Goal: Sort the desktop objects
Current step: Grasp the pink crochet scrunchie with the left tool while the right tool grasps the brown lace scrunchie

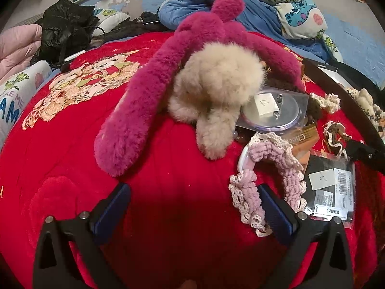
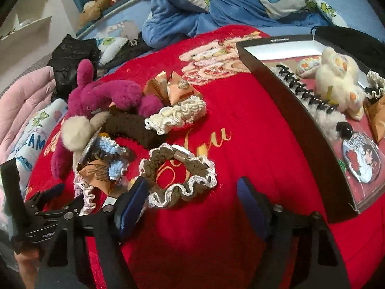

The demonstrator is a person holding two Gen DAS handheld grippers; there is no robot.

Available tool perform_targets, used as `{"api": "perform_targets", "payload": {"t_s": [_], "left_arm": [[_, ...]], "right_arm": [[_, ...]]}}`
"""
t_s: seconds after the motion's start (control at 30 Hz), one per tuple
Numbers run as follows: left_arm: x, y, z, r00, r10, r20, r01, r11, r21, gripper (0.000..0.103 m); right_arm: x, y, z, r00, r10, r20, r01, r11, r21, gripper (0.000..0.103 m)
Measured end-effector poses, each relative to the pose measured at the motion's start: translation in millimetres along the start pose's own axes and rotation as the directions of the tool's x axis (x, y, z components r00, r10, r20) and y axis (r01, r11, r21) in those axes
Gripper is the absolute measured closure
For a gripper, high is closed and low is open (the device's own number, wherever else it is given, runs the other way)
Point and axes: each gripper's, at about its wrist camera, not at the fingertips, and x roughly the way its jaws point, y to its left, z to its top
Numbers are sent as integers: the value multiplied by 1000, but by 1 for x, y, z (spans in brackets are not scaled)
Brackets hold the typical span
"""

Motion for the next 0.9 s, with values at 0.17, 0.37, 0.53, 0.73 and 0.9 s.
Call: {"api": "perform_targets", "payload": {"t_s": [0.17,0.37,0.53,0.73,0.9], "left_arm": [[2,5,1,1000,-3,-1,3,1000,-2,0],[2,4,1,1000,4,5,-4,1000,1,0],[-2,-8,-2,999,24,21,-24,1000,11,0],[-18,-18,-8,994,-65,83,65,998,8,39],[-31,-27,-18,988,-78,132,75,997,29,69]], "right_arm": [[1,0,0,1000,-21,1,21,1000,19,39],[1,10,-3,997,-78,10,78,997,-23,49],[-3,6,-3,995,-96,21,96,995,15,66],[-8,-8,-4,994,-101,30,97,989,107,88],[-15,-12,-5,997,-66,45,59,989,139,90]]}}
